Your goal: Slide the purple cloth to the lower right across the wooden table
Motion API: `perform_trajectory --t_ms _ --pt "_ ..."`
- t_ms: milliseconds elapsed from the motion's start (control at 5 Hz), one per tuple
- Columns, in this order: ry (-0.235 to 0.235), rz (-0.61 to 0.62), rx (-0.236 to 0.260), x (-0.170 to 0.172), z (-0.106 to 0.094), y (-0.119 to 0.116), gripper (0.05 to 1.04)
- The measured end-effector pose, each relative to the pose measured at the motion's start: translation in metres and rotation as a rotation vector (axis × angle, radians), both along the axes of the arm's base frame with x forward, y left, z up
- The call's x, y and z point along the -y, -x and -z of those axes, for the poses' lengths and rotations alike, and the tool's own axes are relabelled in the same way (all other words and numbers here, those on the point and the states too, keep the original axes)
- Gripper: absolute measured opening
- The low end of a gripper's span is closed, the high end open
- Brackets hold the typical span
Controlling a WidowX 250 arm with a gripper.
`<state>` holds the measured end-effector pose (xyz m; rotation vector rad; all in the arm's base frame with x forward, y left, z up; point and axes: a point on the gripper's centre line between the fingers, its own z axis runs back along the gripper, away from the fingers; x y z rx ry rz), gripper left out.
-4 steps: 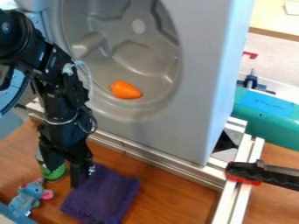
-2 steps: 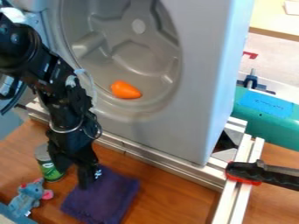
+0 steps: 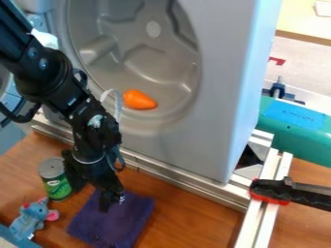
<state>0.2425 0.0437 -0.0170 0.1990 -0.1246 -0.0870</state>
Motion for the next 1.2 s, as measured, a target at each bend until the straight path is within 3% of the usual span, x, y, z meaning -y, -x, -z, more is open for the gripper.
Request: perform_trajectory --t_ms 200,400,600,1000,1200 --pt "-0.029 -0.002 -0.036 -0.006 0.014 -0.005 0.998" --pt "-0.023 -0.006 -0.056 -0.006 0.026 -0.01 0.998" --pt "0.014 -0.019 -0.056 -0.008 0.043 -0.009 0.998" --pt "0.068 -0.035 -0.018 -0.002 0.056 -0.014 0.999" --pt "0.117 -0.045 -0.01 0.027 0.058 -0.02 0.999"
